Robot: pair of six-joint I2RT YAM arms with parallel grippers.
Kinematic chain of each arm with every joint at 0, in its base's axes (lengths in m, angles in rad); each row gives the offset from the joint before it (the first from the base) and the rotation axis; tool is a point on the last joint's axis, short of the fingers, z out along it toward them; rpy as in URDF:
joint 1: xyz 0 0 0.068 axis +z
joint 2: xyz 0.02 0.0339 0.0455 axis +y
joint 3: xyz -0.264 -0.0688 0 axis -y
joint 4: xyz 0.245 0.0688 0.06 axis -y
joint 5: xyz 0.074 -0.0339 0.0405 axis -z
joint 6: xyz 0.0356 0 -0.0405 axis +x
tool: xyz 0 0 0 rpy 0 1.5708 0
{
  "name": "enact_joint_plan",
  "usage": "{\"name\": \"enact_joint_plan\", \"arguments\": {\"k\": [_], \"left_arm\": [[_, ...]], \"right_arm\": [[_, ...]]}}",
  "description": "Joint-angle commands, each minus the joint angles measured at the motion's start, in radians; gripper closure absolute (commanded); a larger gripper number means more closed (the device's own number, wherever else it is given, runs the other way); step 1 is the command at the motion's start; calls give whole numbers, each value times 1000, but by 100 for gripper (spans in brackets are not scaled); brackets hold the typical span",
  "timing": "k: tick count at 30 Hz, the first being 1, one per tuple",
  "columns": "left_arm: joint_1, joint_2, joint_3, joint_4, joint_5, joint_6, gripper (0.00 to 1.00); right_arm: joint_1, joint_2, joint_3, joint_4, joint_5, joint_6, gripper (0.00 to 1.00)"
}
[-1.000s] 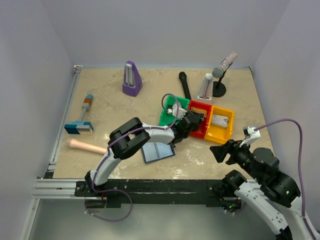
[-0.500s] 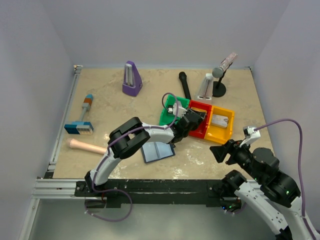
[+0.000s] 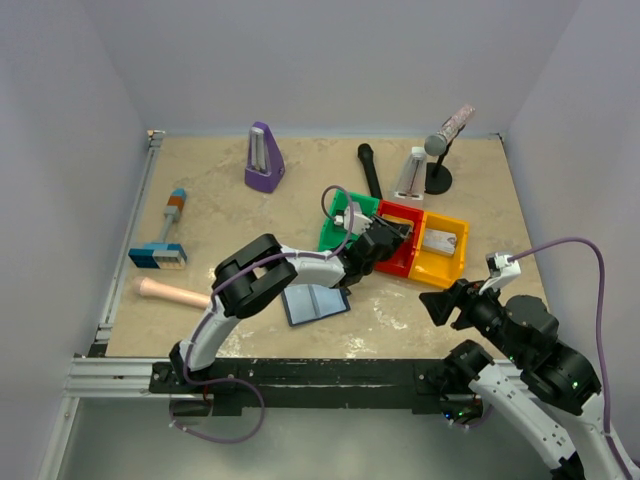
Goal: Take the credit cards out of the card holder
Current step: Place the credit card in the storage box.
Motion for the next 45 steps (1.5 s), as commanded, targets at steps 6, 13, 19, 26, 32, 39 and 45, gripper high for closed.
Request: {"name": "enact_joint_plan", "arguments": {"k": [6,13,19,26,32,39,45], "left_arm": [[12,-8,-52,-108,17,9,67],[12,5,-29,-135,20,12,83],[13,19,-9,-149,29,9,81],[30,33,40,-203,69,14,73],[38,18,24,-223,106,21,66],[35,12,63,-299,102,70,57],[45,30,115,-347,120,70,55]], "right_arm": [[0,-33,5,-17,4,11,30],[0,-50,-4,-24,6,16,30],[0,-50,-4,-24,11,15,30],[0,-45,-6,-24,12,13,30],[0,-41,-7,-18,12,11,30],[0,-33,-13,-9,-3,18,30],[0,-44,-12,-21,4,18,30]]}}
